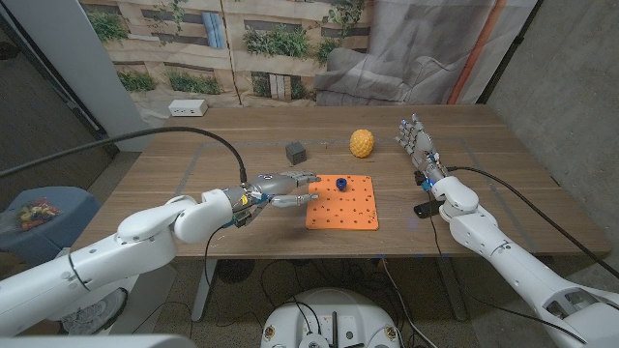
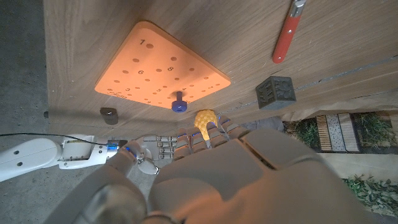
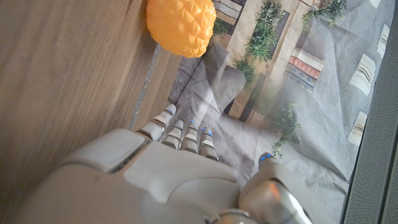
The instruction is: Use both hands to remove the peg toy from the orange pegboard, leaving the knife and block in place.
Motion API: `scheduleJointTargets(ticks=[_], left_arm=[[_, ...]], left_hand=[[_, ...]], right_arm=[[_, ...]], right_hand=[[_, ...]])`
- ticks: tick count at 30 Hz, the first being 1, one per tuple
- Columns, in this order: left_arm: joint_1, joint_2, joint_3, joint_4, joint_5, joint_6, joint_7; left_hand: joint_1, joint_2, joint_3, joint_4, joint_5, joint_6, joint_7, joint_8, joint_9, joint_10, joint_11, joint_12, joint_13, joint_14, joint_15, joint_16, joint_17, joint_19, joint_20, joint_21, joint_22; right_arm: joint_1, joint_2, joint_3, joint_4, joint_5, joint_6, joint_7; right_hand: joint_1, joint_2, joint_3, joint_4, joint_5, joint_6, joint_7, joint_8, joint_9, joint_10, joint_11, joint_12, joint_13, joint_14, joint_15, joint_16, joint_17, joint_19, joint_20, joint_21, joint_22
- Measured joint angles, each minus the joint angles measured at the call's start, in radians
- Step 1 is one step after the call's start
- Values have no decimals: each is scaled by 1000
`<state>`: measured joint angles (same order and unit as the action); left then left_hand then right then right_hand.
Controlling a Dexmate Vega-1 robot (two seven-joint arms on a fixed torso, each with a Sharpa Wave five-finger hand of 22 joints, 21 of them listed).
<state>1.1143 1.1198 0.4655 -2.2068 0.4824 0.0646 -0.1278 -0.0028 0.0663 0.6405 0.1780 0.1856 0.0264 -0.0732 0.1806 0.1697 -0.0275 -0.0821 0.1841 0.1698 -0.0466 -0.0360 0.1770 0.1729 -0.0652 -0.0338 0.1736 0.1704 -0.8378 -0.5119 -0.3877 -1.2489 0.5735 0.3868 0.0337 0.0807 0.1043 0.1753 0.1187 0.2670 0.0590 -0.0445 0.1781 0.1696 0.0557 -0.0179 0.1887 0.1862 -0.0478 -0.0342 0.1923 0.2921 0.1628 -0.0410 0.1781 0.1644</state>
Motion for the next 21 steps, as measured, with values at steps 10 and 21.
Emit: scheduleJointTargets(ticks=[10, 21], left_arm=[[-27, -38, 50, 38, 41, -16, -50], [-67, -82, 110, 74, 92, -32, -89]], left_hand=[[0, 0, -13, -13, 0, -15, -15, 0, -2, -25, -10, -7, 0, -40, 0, -8, -4, -53, 1, 0, 0], [0, 0, -13, -13, 0, -43, -14, -7, -2, -25, -11, -7, 0, -48, 2, -8, -3, -78, 1, 0, 0]], right_arm=[[1, 2, -2, 9, 7, 7, 16], [7, 5, -3, 26, 16, 17, 41]], right_hand=[[-8, -8, 3, 3, 0, 0, 0, 0, 0, 0, 0, 0, 0, 0, 0, 0, -4, 0, 0, 0, 1], [-8, -8, 3, 3, 0, 0, 0, 0, 0, -4, -4, 0, 0, 0, 0, 0, -9, -7, 7, 0, 1]])
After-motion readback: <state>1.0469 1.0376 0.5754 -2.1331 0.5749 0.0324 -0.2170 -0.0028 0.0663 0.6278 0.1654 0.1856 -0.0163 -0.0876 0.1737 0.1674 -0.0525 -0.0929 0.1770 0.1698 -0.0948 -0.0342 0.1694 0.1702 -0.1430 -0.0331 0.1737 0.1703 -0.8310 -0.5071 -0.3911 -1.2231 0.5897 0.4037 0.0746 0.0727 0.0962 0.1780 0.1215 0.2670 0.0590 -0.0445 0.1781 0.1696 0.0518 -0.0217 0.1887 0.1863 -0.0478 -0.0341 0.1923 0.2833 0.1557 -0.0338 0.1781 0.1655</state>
